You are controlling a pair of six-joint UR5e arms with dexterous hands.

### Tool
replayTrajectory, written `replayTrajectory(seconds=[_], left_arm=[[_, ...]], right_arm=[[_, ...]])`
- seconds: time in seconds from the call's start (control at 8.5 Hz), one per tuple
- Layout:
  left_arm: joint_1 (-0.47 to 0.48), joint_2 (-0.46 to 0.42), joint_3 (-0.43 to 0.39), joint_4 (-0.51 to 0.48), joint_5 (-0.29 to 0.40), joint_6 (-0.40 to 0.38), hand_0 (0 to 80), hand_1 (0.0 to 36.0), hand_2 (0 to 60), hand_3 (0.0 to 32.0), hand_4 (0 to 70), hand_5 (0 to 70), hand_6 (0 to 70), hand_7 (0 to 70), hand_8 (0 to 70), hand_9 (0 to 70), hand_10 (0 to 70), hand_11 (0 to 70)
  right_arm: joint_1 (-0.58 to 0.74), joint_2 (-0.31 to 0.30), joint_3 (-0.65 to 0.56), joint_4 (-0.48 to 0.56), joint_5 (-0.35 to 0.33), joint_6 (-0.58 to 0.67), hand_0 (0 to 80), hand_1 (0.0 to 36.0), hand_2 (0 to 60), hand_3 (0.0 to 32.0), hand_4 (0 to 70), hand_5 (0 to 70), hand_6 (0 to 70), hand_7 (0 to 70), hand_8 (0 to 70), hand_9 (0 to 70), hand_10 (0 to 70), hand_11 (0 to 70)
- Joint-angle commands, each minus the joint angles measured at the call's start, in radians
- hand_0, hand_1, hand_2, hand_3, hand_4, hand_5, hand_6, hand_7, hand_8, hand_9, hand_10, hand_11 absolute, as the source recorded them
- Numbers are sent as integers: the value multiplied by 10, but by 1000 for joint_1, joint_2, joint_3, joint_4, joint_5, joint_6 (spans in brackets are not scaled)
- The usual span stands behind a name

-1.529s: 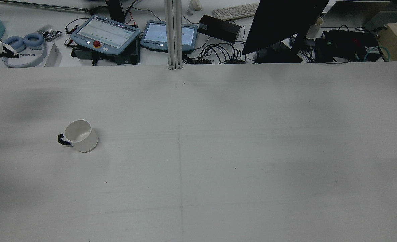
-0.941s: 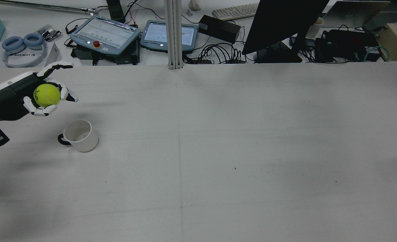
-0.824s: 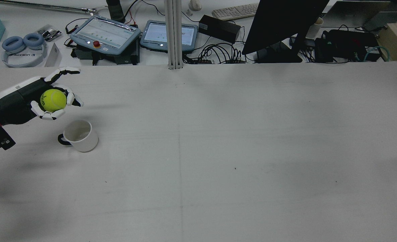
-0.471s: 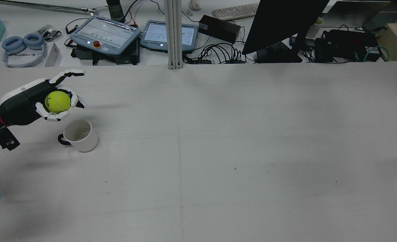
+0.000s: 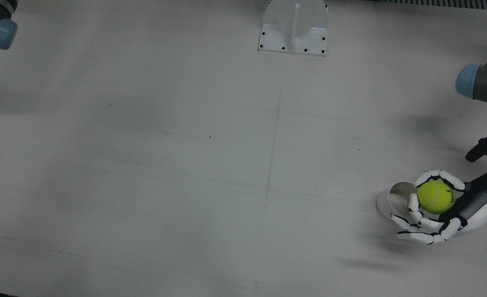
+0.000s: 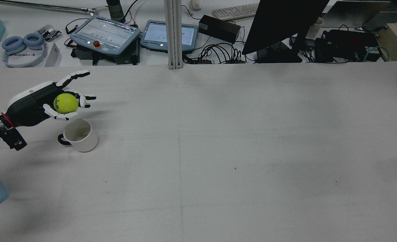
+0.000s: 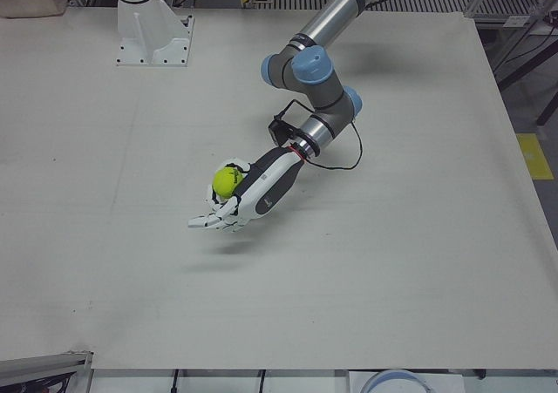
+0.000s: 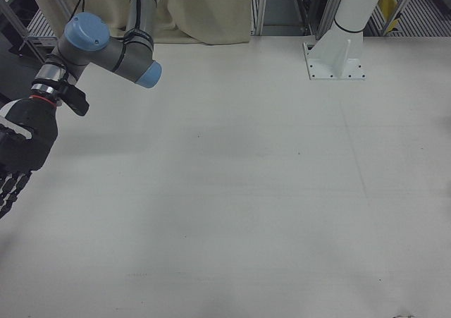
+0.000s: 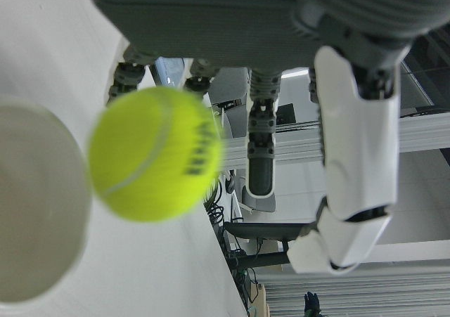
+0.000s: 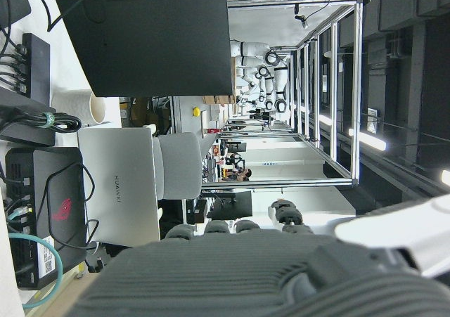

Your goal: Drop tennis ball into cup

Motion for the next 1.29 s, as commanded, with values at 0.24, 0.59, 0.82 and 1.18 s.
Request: replayTrajectory(seconds=[0.24, 0.59, 0.82, 1.18], left_arm=[[0, 6, -9, -4, 0, 1, 552, 263, 298, 320, 0, 169, 323, 93, 152, 11, 74, 132], [-99, 52, 9, 8, 1, -57, 553, 274, 294, 320, 0, 146, 206, 111, 128, 12, 73, 131], [-291, 37, 77, 7, 15, -58, 557, 274, 306, 320, 0, 148, 246, 104, 110, 6, 93, 160], [-487, -40, 77, 80, 49, -59, 581, 295, 379, 310, 0, 182, 410, 104, 130, 9, 110, 188]], right_arm=[[1, 0, 0, 0, 0, 0, 0, 0, 0, 0, 0, 0, 0, 0, 0, 0, 0, 0], [0, 0, 0, 0, 0, 0, 0, 0, 0, 0, 0, 0, 0, 0, 0, 0, 0, 0], [0, 0, 0, 0, 0, 0, 0, 0, 0, 0, 0, 0, 0, 0, 0, 0, 0, 0], [1, 0, 2, 0, 0, 0, 0, 0, 0, 0, 0, 0, 0, 0, 0, 0, 0, 0]])
